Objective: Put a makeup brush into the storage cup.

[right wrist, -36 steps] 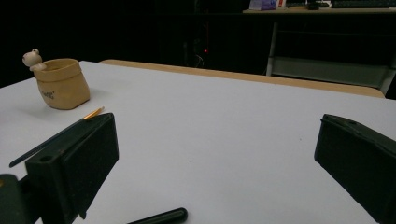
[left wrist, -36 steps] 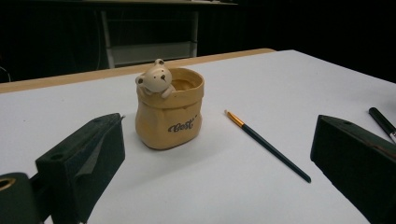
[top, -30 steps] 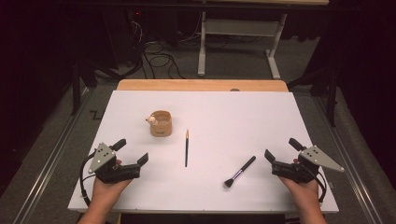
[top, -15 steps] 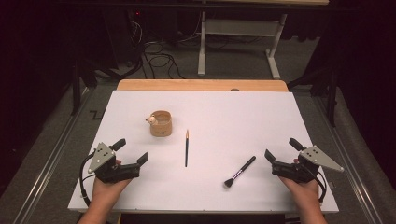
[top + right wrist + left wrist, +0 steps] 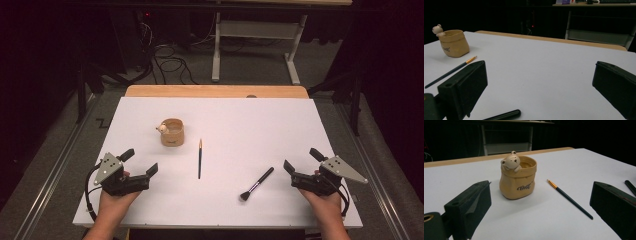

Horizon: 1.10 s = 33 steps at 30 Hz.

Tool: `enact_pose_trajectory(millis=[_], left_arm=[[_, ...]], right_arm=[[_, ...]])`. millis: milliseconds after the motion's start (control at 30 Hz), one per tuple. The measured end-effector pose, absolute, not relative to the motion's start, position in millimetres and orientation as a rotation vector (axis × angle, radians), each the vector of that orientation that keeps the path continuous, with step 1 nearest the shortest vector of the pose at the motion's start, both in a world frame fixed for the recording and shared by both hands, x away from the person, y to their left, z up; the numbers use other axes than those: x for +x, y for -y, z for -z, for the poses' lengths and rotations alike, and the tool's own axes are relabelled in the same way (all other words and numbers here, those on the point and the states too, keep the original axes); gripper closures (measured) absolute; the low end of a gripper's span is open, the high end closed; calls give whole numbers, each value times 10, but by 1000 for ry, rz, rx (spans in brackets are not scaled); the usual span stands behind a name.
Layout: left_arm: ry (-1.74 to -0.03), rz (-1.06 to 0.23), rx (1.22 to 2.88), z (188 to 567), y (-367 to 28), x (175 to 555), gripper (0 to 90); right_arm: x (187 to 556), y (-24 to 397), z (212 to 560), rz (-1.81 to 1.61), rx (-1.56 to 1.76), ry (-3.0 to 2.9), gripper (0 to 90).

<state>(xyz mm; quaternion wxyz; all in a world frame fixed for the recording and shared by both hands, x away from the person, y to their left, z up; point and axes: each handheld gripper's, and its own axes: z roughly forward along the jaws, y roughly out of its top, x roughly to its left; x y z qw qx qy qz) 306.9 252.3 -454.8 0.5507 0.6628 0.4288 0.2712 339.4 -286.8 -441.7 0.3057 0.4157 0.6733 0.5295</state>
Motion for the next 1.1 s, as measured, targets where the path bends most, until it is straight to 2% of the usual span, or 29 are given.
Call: enact_pose_trajectory(millis=[1100], left_arm=[[-1115, -628, 1614, 4598, -2555, 3125, 66]], right_arm=[[3404, 2878, 4427, -1386, 1095, -1790, 6]])
